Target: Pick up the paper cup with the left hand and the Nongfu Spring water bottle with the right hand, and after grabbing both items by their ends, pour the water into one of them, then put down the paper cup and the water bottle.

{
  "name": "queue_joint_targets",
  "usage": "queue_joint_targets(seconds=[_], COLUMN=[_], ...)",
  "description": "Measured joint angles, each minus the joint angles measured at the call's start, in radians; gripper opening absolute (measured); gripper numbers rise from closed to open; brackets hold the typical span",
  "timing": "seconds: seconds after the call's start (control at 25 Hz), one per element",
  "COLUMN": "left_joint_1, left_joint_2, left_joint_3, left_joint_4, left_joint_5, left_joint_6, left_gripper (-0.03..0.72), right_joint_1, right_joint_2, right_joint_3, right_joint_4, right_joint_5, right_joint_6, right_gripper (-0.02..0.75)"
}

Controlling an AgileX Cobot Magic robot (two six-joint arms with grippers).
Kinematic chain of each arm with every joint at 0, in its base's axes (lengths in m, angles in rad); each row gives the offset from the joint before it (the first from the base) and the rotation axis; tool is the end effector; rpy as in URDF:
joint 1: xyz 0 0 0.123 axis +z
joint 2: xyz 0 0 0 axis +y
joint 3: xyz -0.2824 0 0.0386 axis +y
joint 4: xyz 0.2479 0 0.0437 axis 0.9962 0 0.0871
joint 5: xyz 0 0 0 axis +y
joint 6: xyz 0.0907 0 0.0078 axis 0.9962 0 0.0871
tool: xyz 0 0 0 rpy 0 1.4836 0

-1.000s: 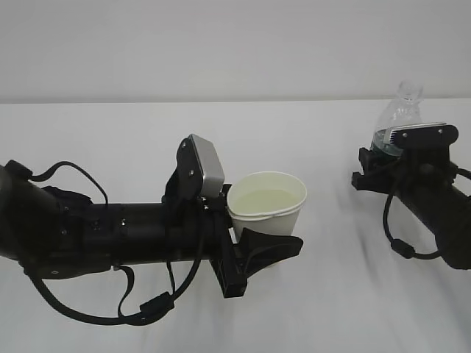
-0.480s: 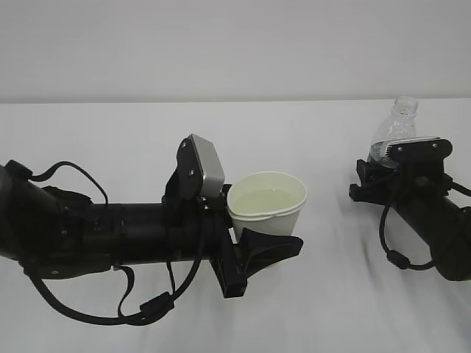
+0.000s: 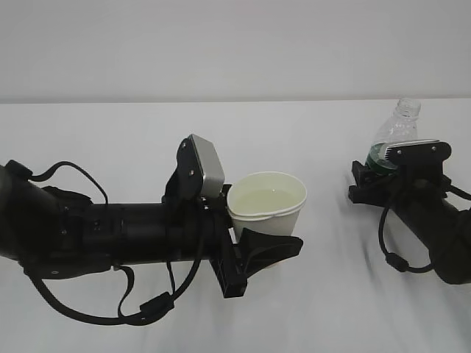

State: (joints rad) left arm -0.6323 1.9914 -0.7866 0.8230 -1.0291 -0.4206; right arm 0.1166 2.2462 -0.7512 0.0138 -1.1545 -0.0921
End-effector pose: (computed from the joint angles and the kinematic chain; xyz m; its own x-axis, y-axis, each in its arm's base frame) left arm 0.2472 -0.2519 0.1301 -0.1331 0.1811 -0.9744 0.9632 0.2552 -0.0842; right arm 0.3548 0.0404 0.0524 -0.2390 -0.1150 -0.9642 -0.1253 0.9883 -0.0868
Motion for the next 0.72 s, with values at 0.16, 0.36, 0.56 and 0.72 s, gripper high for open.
queue_joint_targets(seconds=[0.16,0.36,0.56,0.72], left_joint_1=[0.0,0.0,0.0,0.0], left_joint_2=[0.0,0.0,0.0,0.0], left_joint_3=[0.0,0.0,0.0,0.0], left_joint_4=[0.0,0.0,0.0,0.0], left_joint_5=[0.001,0.001,0.004,0.008], left_joint_6=[0.0,0.0,0.0,0.0], left_gripper=[0.435,0.435,0.435,0.435], right_joint_1=[0.0,0.0,0.0,-0.002], right_joint_2=[0.0,0.0,-0.01,-0.058], right_joint_3=[0.0,0.012,0.065,0.09], right_joint_4=[-0.001,-0.003,-0.003,-0.005], right_joint_5=[0.002,0.002,0.003,0.003], right_joint_6=[0.0,0.0,0.0,0.0], right_gripper=[0.629,0.662,0.663,0.663])
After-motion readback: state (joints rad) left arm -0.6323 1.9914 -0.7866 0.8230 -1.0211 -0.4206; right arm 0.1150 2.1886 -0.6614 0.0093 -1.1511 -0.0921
